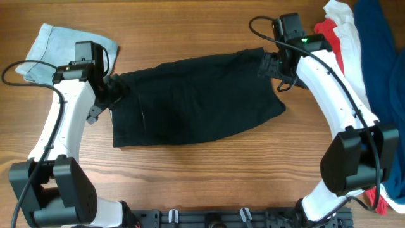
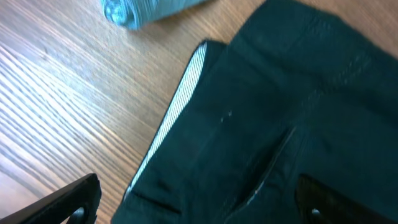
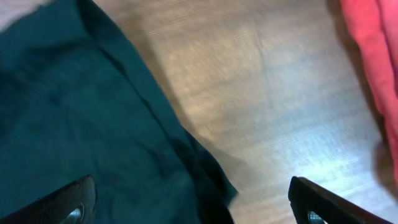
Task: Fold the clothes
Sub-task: 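Lower the hems at the top edge and release both grippers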
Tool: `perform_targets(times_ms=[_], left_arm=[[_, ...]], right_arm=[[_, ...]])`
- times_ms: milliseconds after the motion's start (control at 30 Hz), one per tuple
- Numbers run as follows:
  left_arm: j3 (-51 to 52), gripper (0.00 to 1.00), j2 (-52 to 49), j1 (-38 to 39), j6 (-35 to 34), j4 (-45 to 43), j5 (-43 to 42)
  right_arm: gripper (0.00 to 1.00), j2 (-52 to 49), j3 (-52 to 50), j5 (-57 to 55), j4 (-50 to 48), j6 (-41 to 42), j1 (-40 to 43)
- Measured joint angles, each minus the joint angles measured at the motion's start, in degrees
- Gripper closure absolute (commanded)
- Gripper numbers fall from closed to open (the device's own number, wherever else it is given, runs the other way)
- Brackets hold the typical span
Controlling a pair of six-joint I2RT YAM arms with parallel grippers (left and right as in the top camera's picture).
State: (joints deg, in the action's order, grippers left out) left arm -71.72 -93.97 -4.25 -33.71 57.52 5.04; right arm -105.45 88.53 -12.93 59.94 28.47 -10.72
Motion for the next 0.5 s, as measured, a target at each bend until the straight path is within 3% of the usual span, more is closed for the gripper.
perform_targets(times_ms=[133,500], left_arm=[[0.0,0.0,0.0,0.0,0.0,-0.4,-0.9],[0.0,0.03,-1.0,0.0,7.1,-14.3,-8.4]], right_arm=[[0.01,0.0,0.0,0.9,1.4,0.4,1.0],[0.0,0.0,0.0,6.0,1.8,-2.0,1.0]])
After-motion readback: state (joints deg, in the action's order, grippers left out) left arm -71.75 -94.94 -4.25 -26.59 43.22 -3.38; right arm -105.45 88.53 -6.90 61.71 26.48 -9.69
